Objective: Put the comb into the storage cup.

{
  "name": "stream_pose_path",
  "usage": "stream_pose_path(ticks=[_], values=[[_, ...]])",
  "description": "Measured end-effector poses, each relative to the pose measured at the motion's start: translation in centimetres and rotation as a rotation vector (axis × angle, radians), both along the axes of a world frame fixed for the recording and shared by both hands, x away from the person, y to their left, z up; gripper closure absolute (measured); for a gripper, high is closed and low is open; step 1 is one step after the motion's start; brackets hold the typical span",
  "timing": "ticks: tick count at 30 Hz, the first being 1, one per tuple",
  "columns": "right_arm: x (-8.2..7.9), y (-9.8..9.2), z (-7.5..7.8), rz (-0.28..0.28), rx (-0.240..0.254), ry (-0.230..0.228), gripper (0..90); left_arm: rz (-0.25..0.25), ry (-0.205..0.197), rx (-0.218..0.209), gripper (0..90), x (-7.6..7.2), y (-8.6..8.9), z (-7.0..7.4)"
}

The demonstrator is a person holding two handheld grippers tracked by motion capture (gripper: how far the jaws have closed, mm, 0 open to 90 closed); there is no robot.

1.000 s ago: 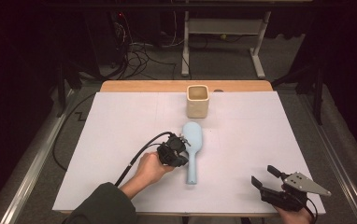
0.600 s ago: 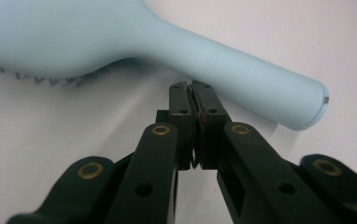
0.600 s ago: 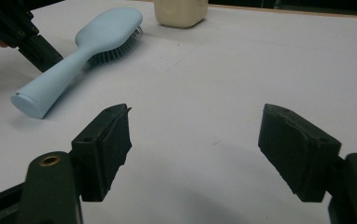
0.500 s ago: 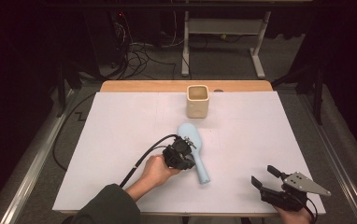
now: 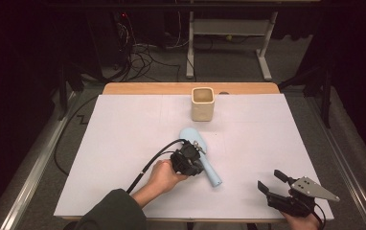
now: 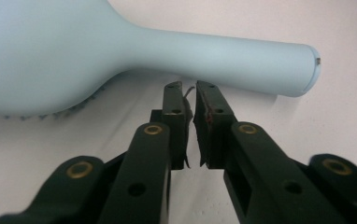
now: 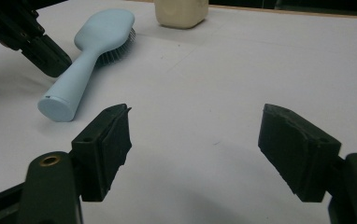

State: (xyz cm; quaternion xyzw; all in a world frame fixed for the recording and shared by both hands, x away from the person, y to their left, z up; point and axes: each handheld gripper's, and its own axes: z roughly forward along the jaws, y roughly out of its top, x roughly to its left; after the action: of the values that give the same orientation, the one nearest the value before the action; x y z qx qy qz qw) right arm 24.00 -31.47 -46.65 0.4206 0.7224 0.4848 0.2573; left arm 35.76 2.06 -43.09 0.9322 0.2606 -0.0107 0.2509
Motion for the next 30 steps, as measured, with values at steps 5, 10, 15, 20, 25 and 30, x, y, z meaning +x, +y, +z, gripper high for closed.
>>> stream_pose_path(ticks=[5, 10, 15, 20, 25, 30], values=[[0.0, 0.0, 0.0, -0.002, 0.0, -0.002, 25.9, 0.028, -0.024, -0.013, 74.9, -0.4, 1.3, 0.6], [0.0, 0.1, 0.0, -0.004, -0.001, -0.002, 25.9, 0.075, -0.066, -0.052, 64.8, -0.8, 3.2, 1.3], [0.0, 0.0, 0.0, -0.006, 0.0, 0.0, 25.9, 0.117, -0.127, -0.075, 50.8, -1.3, 4.4, 1.6], [0.0, 0.0, 0.0, -0.011, 0.001, 0.004, 25.9, 0.165, -0.166, -0.099, 45.5, -1.6, 6.0, 1.8], [0.0, -0.1, 0.0, -0.015, 0.004, 0.005, 25.9, 0.19, -0.181, -0.132, 44.3, -2.1, 7.3, 2.0], [0.0, -0.2, 0.0, -0.02, 0.007, 0.006, 25.9, 0.216, -0.201, -0.154, 43.4, -2.6, 8.3, 2.0]])
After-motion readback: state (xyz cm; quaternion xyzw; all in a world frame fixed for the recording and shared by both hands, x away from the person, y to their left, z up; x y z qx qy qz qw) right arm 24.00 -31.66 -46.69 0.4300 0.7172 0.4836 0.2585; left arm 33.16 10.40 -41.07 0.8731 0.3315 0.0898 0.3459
